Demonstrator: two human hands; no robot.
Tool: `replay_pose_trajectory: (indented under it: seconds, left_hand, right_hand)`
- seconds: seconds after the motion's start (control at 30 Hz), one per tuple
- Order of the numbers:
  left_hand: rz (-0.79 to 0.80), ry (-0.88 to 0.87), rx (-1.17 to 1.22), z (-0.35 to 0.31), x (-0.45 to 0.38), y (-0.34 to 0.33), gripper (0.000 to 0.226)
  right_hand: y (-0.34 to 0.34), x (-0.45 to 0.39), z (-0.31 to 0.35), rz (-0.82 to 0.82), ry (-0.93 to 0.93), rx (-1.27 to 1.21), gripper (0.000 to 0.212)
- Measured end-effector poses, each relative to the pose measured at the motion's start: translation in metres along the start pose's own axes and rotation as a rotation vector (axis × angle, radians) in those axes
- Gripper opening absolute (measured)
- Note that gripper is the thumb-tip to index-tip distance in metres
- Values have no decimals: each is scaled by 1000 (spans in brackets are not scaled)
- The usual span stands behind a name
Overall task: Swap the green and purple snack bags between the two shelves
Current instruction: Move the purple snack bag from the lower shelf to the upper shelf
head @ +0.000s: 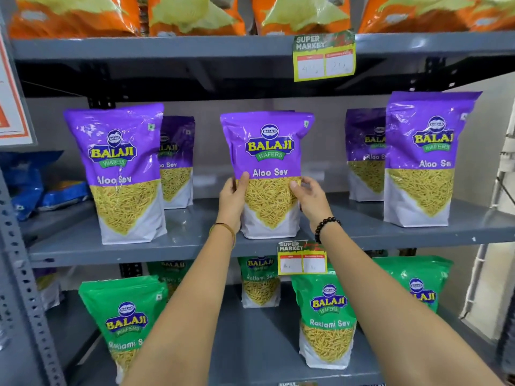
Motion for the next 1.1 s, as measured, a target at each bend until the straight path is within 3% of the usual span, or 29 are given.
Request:
replay_pose_trajectory:
  seconds: [0.13,0.27,0.63,1.1]
  left_hand:
    - [184,208,-203,31,22,4,40]
    - [299,319,-336,48,31,9,75]
    - [228,301,-441,56,26,13,63]
    - [236,343,-400,59,27,22,68]
  right_hand:
    - [-1,10,-39,272,-217,157,63]
    - [-6,12,-45,424,-263,314,67]
    - [-1,6,-59,381,-304,362,62]
    - [-2,9,-55,373,-281,362,44]
Point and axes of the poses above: each hand's wrist, its own x-axis away from the middle knuckle, its own y-axis out of the back of the hand, z = x × y, the point moved 9 cm from there along -x, towards the middle knuckle, and after that the axes turned 14 degrees about z, right-handed, at the moved point
